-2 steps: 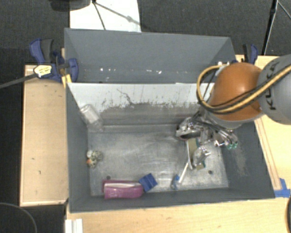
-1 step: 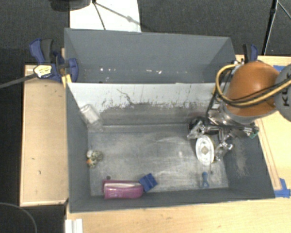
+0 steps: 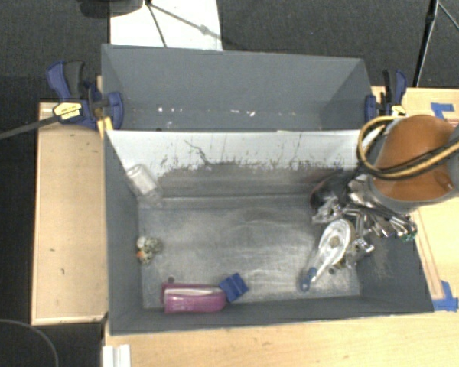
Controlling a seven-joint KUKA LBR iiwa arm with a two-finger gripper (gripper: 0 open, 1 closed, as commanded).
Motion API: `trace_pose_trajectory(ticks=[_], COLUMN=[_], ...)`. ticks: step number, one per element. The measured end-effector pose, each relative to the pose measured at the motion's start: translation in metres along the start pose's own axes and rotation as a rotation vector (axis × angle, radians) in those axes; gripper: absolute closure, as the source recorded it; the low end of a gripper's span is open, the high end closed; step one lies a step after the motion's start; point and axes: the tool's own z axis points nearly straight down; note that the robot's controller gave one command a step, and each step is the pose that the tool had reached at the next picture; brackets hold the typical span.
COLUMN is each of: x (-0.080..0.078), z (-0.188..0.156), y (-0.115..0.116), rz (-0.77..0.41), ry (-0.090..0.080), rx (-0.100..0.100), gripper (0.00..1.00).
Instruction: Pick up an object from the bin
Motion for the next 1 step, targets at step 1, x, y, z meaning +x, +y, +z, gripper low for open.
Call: trace_pose_trajectory(ticks=[1], x=[0.0006], z=[-0.0007], y=[-0.0014], rz=[0.002], ry=[0.001], rx=[0.002], gripper=[1.00])
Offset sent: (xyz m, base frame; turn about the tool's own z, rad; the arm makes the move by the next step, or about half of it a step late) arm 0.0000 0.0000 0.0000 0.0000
